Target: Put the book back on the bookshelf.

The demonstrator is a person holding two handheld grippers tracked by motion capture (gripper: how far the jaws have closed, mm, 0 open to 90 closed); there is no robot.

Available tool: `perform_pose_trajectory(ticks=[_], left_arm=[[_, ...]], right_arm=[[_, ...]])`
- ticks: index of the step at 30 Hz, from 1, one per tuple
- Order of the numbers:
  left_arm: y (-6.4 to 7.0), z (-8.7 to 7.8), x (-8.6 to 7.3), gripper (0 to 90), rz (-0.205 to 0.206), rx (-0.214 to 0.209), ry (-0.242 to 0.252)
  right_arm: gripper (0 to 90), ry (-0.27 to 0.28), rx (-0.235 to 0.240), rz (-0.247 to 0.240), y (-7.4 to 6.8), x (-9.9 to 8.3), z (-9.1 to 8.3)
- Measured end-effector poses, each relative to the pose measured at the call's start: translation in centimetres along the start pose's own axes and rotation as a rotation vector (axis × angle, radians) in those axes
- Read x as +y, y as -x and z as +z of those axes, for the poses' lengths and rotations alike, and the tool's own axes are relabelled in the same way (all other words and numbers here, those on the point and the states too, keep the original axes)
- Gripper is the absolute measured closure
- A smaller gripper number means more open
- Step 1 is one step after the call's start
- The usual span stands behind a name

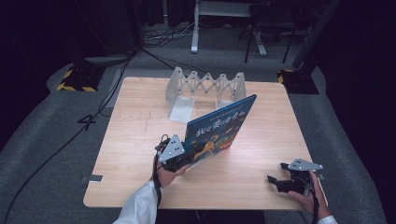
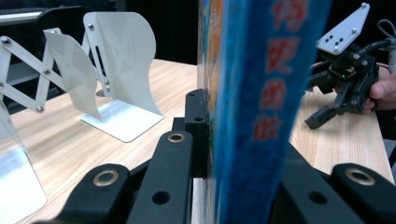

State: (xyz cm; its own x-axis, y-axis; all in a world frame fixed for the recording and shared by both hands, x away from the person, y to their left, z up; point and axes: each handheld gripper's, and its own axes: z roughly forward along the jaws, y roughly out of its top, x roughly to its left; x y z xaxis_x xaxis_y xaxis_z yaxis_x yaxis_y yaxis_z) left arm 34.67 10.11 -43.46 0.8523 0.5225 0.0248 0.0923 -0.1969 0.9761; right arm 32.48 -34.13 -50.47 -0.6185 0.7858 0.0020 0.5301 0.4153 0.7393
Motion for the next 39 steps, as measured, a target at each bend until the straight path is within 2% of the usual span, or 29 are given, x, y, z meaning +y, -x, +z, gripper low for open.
perform_pose_trajectory(ticks=[3, 12, 17, 20, 29, 30, 32, 35, 39], left_arm=[[-0.4, -0.1, 0.1, 83.0, -0.004, 0.008, 0.003], [-1.4, -1.0, 0.9, 83.1, 0.009, 0.069, 0.018], [-2.4, -1.7, 1.0, 83.1, 0.012, 0.102, 0.016], [-3.2, -2.5, 1.0, 83.1, 0.009, 0.148, 0.012], [-4.8, -4.2, 1.1, 83.1, 0.000, 0.219, 0.028], [-4.9, -4.4, 1.1, 83.1, -0.003, 0.227, 0.032], [-5.5, -4.7, 1.1, 83.1, -0.013, 0.217, 0.033], [-6.1, -5.0, 1.1, 83.0, -0.024, 0.261, 0.035], [-7.0, -5.7, 1.0, 83.0, -0.051, 0.290, 0.070]], right_arm=[[18.0, 0.000, 0.000, 0.000, 0.0, 0.0, 0.0], [18.1, 0.000, 0.002, -0.002, 0.0, 0.0, 0.0], [18.1, -0.001, 0.003, -0.002, 0.0, 0.0, 0.0], [18.1, 0.001, 0.003, -0.005, 0.1, 0.0, 0.0], [18.6, 0.002, 0.006, -0.009, 0.0, 0.0, 0.0], [18.6, 0.003, 0.006, -0.011, 0.0, 0.0, 0.0], [18.6, 0.002, 0.008, -0.013, 0.1, 0.0, 0.0], [18.6, 0.002, 0.016, -0.018, 0.0, 0.0, 0.0], [18.6, 0.002, 0.022, -0.022, 0.1, 0.0, 0.0]])
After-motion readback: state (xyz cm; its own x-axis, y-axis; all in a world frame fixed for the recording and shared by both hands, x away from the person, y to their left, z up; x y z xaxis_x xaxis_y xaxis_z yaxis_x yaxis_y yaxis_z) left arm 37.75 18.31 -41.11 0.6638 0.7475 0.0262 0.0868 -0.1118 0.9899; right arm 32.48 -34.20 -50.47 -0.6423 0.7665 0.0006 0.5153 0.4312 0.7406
